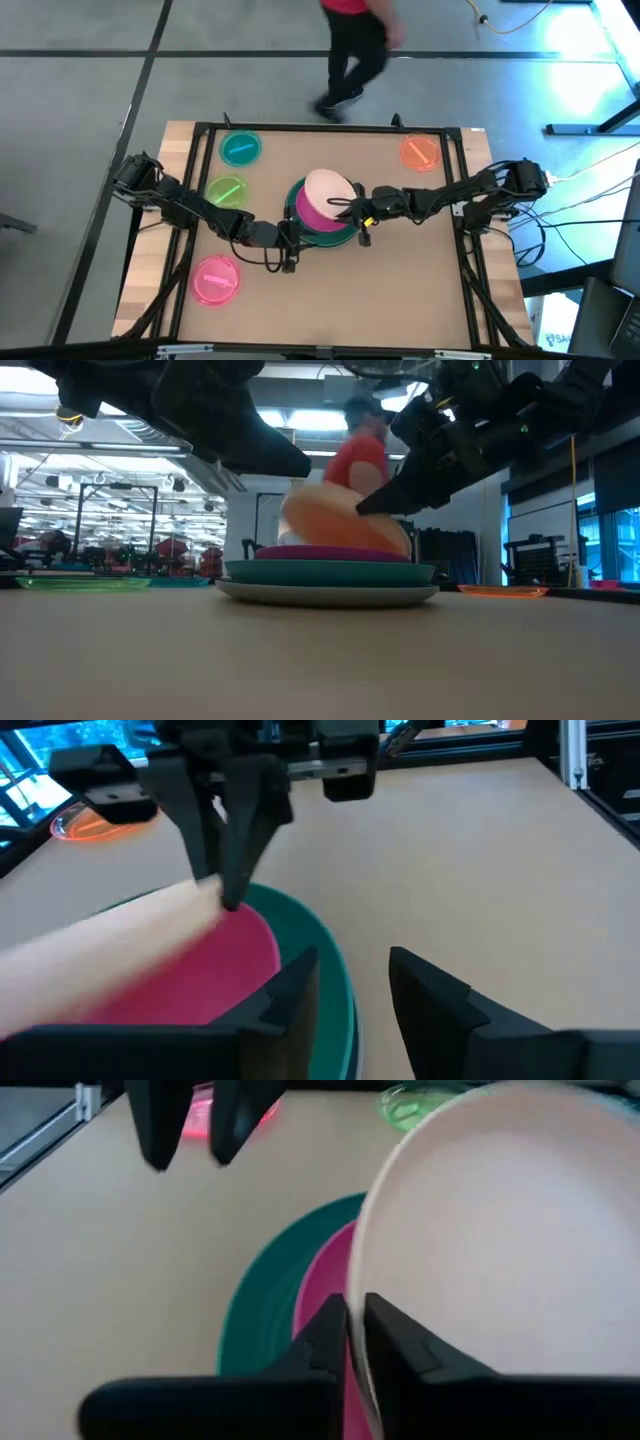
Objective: Stack plastic plates
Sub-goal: Stack the light pink plate on the pink plate, then stack the green plate on the light pink plate
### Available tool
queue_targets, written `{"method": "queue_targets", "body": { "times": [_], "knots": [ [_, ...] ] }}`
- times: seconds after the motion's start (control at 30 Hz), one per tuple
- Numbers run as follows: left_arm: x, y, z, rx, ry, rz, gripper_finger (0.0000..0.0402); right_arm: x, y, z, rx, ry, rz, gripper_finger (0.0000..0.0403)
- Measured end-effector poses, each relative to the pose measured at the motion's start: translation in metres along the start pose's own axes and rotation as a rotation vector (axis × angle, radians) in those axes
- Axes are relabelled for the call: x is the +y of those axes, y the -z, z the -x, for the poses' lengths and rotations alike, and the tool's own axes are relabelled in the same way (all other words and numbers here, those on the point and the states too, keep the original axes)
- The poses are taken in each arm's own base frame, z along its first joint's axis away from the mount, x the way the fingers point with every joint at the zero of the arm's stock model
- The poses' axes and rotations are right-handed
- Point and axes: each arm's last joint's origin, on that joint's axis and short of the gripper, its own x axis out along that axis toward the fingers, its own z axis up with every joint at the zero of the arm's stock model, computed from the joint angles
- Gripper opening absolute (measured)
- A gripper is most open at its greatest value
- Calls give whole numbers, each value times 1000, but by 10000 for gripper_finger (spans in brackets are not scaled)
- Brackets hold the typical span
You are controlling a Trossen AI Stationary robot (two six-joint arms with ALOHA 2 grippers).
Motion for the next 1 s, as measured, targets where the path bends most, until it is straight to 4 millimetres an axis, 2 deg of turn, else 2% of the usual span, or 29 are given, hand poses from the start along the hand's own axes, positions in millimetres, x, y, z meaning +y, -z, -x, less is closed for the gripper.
{"method": "queue_targets", "body": {
  "times": [0.23,0.4,0.53,0.73,0.87,1.0],
  "knots": [
    [4,-6,11,29,-15,-8,163,0,4,-2,28,-10,-2,136],
    [4,-7,34,130,-4,-8,164,2,2,9,87,-36,17,177],
    [6,1,53,266,-60,40,163,9,0,20,141,-36,27,185],
    [12,20,77,491,-159,144,163,29,-4,27,144,-13,77,186],
    [16,34,88,647,-240,183,163,38,-4,27,142,-6,102,186],
    [23,43,96,723,-370,192,163,39,-3,28,153,29,112,186]
  ]
}}
